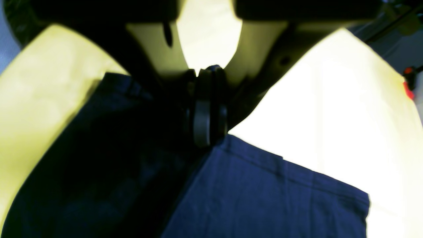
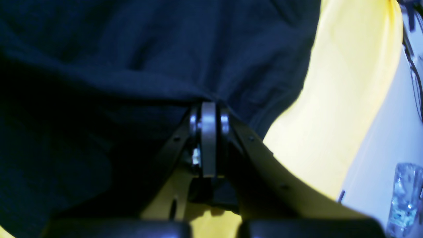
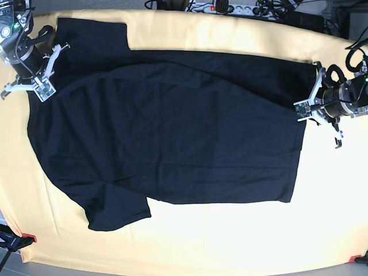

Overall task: Fold the T-shirt properly
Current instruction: 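Lower the held edge with both grippers, folding the shirt over itself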

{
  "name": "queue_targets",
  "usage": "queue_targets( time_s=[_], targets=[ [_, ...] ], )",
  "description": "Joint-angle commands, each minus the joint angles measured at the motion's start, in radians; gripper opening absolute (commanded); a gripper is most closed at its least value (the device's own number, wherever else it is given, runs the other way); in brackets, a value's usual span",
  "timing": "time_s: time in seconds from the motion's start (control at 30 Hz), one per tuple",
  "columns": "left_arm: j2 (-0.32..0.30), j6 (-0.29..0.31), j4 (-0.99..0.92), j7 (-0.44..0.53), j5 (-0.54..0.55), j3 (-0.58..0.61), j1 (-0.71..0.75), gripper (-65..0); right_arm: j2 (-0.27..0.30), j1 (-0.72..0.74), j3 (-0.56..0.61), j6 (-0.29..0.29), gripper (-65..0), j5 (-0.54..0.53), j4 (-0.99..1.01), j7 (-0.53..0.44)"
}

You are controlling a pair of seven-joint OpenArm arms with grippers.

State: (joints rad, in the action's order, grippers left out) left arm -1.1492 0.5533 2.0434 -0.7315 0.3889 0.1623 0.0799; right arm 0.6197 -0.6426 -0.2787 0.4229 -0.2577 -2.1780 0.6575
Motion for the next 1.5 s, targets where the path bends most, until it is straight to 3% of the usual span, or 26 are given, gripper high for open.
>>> queue_targets(
  time_s=[0.0,0.1,0.2,0.27,0.43,0.53,0.9,1.23,1.27,1.37,1.43,1.47],
  targets=[
    [-0.015,-0.008,-0.001,0.018,-0.014,-0.013,-0.014,-65.0,0.015,0.010,-0.009,-0.006,-65.0,-0.008,-0.011,-0.023],
    [0.013,-0.009,-0.020,0.029,-0.064,-0.013,-0.014,-65.0,0.015,0.011,-0.009,-0.006,-65.0,-0.008,-0.011,-0.039],
    [0.026,-0.045,-0.037,0.052,-0.097,-0.013,-0.014,-65.0,0.015,0.011,-0.009,-0.009,-65.0,-0.008,-0.011,-0.041],
    [0.037,-0.079,-0.041,0.051,-0.111,-0.013,-0.014,-65.0,0.015,0.011,-0.009,-0.036,-65.0,-0.008,-0.011,-0.047],
    [0.056,-0.084,-0.043,0.051,-0.115,-0.013,-0.014,-65.0,0.014,0.011,-0.009,-0.066,-65.0,0.003,-0.010,-0.049],
    [0.055,-0.140,-0.043,0.050,-0.157,-0.013,-0.014,-65.0,0.014,0.011,-0.009,-0.090,-65.0,0.003,0.019,-0.062],
    [0.063,-0.140,-0.043,0.051,-0.159,-0.013,-0.014,-65.0,0.012,0.144,-0.008,0.038,-65.0,-0.093,0.184,-0.088],
    [0.149,-0.148,-0.089,0.074,-0.198,-0.013,-0.014,-65.0,0.012,0.188,0.035,0.037,-65.0,-0.108,0.235,-0.090],
    [0.149,-0.151,-0.089,0.074,-0.198,-0.013,-0.014,-63.3,0.012,0.196,0.042,0.027,-56.5,-0.108,0.235,-0.089],
    [0.149,-0.216,-0.089,0.066,-0.200,-0.013,-0.014,-34.8,0.013,0.229,0.042,-0.015,-29.4,-0.109,0.234,-0.057],
    [0.149,-0.261,-0.089,0.038,-0.189,-0.013,-0.014,-18.3,0.013,0.255,0.042,0.008,-27.4,-0.117,0.222,0.000],
    [0.148,-0.263,-0.089,0.022,-0.190,-0.013,-0.014,-15.2,0.013,0.263,0.042,0.037,-27.4,-0.140,0.210,0.033]
  ],
)
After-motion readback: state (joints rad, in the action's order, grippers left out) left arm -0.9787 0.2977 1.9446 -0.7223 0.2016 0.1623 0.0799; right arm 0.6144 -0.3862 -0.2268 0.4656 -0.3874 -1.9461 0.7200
